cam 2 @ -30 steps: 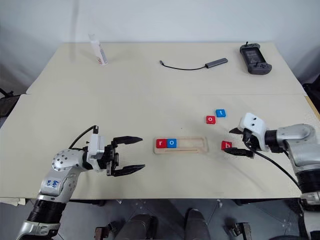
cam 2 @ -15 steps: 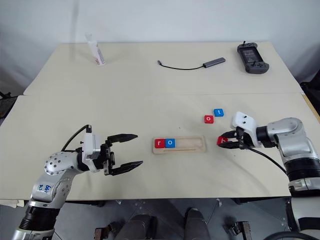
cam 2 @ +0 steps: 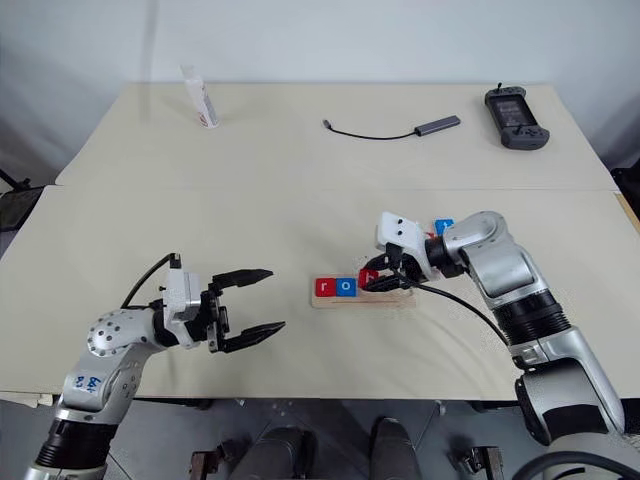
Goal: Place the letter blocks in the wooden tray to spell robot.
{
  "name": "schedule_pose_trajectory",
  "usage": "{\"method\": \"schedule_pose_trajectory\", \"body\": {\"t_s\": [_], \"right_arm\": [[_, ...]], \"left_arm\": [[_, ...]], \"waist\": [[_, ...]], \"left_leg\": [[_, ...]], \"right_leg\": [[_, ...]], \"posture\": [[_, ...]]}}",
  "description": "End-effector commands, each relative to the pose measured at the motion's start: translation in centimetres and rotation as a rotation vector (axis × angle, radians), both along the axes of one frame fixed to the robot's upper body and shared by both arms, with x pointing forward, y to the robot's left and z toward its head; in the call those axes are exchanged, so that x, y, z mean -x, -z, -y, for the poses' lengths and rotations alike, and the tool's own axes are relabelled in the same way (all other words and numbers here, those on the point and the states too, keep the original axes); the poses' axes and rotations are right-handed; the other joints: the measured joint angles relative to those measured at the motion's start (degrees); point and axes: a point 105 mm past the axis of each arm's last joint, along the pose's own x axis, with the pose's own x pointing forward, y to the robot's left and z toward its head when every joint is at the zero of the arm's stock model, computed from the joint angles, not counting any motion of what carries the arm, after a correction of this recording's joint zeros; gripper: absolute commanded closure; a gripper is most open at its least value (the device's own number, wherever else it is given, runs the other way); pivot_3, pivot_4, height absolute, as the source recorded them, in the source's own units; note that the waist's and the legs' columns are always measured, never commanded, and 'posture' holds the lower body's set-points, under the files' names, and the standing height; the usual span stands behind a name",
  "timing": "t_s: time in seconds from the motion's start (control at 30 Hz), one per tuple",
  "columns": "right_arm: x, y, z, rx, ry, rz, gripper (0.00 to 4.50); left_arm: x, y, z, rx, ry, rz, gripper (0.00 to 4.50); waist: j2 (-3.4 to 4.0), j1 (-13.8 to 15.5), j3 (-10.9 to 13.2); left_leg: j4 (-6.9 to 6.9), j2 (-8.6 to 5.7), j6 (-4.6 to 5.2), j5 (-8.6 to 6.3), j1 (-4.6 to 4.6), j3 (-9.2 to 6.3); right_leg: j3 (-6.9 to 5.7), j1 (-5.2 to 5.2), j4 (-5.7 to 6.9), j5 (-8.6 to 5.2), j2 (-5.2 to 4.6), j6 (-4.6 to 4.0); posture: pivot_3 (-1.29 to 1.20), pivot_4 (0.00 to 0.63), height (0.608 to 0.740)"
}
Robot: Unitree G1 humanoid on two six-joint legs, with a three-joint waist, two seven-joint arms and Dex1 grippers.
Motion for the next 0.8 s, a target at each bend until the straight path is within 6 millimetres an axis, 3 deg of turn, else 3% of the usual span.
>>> {"method": "schedule_pose_trajectory", "body": {"t_s": [0.03, 0.1, 0.13, 0.27, 0.37, 0.5, 0.53, 0.63, 0.8], "right_arm": [[-0.1, -0.4, -0.4, -0.002, -0.014, 0.027, 3.03], [0.1, -0.4, -0.7, -0.01, -0.021, 0.019, 3.03], [0.1, -0.5, -0.8, -0.015, -0.019, 0.016, 2.3], [1.0, -0.8, -1.5, -0.057, -0.037, -0.006, 0.97], [1.0, -2.0, -0.7, -0.089, -0.007, 0.012, 0.01], [1.2, -2.5, 1.2, -0.099, 0.047, 0.018, 0.01], [1.1, -2.2, 1.8, -0.088, 0.077, 0.024, 0.22], [1.1, -1.2, 3.0, -0.051, 0.125, 0.025, 0.95], [1.1, -0.1, 3.1, -0.028, 0.157, 0.021, 2.77]], "left_arm": [[0.5, -0.8, 0.0, -0.002, -0.007, 0.037, 0.0], [0.5, -0.8, -0.1, -0.001, -0.012, 0.036, 0.0], [0.6, -0.8, -0.1, -0.001, -0.013, 0.036, 0.0], [0.5, -0.8, 0.0, 0.0, -0.015, 0.035, 0.0], [0.5, -0.9, 0.0, 0.003, -0.015, 0.035, 0.0], [0.5, -0.7, 0.0, 0.003, -0.012, 0.03, 0.0], [0.4, -0.7, 0.1, 0.003, -0.011, 0.03, 0.0], [0.2, -0.7, 0.2, 0.003, -0.007, 0.031, 0.0], [0.1, -0.8, 0.2, 0.002, -0.002, 0.031, 0.0]], "waist": [[0.0, -0.23, 0.0], [0.0, -0.56, 0.0], [0.0, -0.65, 0.0], [0.0, -0.71, 0.0], [0.0, -0.7, 0.0], [0.0, -0.35, 0.0], [0.0, -0.35, 0.0], [-0.01, -0.46, 0.0], [0.0, -0.88, 0.0]], "left_leg": [[-0.01, 0.0, 0.0, 0.0, 0.0, 0.0], [-0.01, 0.02, 0.0, 0.0, 0.0, 0.0], [0.0, 0.03, -0.01, 0.0, 0.0, 0.0], [-0.01, 0.04, -0.01, 0.0, 0.01, 0.0], [-0.01, 0.04, -0.01, 0.0, 0.0, 0.0], [0.0, 0.02, -0.01, -0.01, 0.0, -0.01], [0.0, 0.01, 0.0, -0.01, 0.0, -0.01], [-0.02, 0.02, 0.01, -0.01, 0.0, 0.01], [-0.02, 0.04, 0.0, -0.01, 0.01, 0.06]], "right_leg": [[0.0, 0.0, 0.0, 0.0, 0.01, 0.0], [0.0, -0.01, 0.01, 0.0, 0.02, 0.0], [0.0, -0.01, 0.02, 0.0, 0.03, 0.0], [0.0, -0.01, 0.02, 0.0, 0.03, 0.0], [0.0, -0.01, 0.02, 0.0, 0.03, 0.0], [-0.01, 0.0, 0.0, 0.0, 0.01, 0.0], [0.0, 0.02, -0.01, 0.0, 0.01, 0.0], [0.0, 0.02, -0.02, 0.0, 0.01, 0.0], [0.05, -0.01, 0.0, 0.0, 0.03, 0.0]], "posture": [[0.0, 0.15, 0.74], [0.0, 0.15, 0.74], [0.0, 0.15, 0.74], [0.0, 0.15, 0.74], [0.0, 0.15, 0.74], [0.0, 0.15, 0.74], [0.0, 0.15, 0.74], [0.0, 0.15, 0.74], [0.0, 0.15, 0.74]]}}
